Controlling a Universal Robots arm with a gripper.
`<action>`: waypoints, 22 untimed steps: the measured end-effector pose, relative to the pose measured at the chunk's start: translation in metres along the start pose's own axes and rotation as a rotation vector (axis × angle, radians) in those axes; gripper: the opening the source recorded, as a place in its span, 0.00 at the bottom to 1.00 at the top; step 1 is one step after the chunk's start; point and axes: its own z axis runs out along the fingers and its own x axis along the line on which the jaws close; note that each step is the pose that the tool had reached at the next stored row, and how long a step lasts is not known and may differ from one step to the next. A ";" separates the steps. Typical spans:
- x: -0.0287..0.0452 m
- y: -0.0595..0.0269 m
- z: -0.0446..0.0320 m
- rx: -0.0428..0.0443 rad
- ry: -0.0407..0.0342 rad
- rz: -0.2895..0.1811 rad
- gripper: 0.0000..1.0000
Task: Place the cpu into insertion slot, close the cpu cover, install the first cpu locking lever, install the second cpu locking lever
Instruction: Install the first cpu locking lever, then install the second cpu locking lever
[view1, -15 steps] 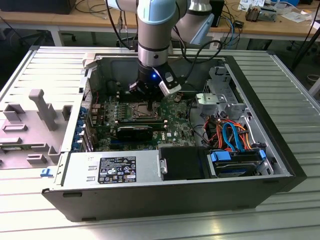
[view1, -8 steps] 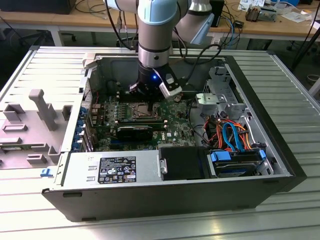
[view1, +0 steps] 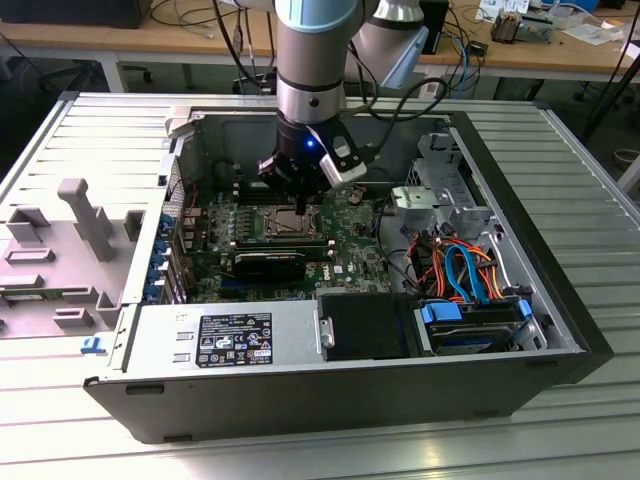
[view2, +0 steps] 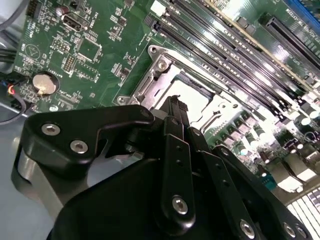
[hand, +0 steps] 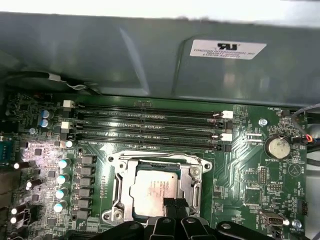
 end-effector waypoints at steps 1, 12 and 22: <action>0.0000 0.0000 -0.0002 -0.0003 -0.0001 0.000 0.11; 0.0000 0.0000 -0.0003 -0.0007 -0.0001 0.000 0.11; 0.0005 -0.0073 0.0000 -0.0010 -0.0001 0.000 0.11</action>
